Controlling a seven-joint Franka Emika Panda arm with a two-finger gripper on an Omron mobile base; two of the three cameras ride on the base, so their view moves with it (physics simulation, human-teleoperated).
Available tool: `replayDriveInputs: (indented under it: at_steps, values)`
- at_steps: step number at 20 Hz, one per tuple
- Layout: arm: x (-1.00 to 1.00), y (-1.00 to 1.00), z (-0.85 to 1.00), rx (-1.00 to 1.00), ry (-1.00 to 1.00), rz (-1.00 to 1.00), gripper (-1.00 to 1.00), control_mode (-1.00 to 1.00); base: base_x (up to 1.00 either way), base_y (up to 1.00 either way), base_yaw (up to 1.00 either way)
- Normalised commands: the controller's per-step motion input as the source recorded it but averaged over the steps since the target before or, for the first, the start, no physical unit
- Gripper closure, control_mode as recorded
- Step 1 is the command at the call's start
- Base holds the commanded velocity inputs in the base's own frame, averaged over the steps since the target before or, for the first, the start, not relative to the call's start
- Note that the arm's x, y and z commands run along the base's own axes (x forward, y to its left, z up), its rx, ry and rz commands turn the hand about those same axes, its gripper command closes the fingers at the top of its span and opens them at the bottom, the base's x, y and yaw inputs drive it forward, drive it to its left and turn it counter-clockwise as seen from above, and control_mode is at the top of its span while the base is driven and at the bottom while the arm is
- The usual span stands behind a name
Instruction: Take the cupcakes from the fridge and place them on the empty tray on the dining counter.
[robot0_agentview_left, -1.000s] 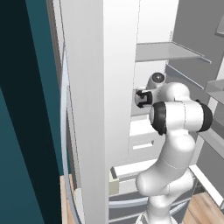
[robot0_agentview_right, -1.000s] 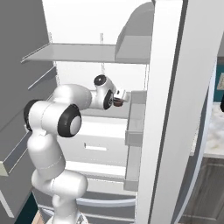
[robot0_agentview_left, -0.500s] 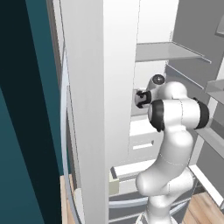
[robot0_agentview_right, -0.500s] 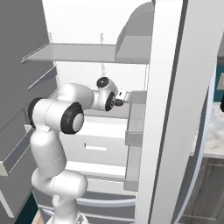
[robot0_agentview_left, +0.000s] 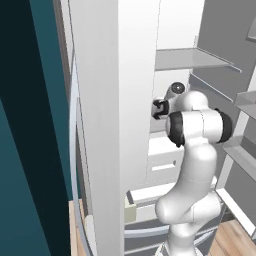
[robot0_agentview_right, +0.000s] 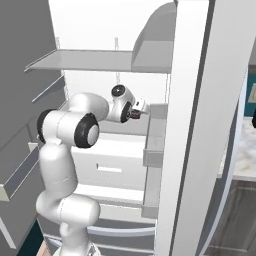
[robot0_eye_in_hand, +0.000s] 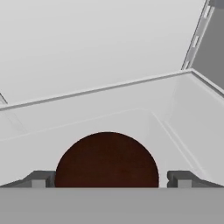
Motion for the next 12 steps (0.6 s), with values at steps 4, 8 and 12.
replayDriveInputs:
  at_steps: [4,8,12]
  values:
    - [0.39,0.0,-0.21,0.0,0.0,0.01,1.0,-1.0,0.0,0.0,0.0]
    - [0.26,-0.01,-0.23,0.0,0.0,0.0,1.0,-1.0,0.0,0.0,0.0]
    - [-0.06,0.0,-0.24,0.0,-0.02,0.0,1.0,-1.0,0.0,0.0,0.0]
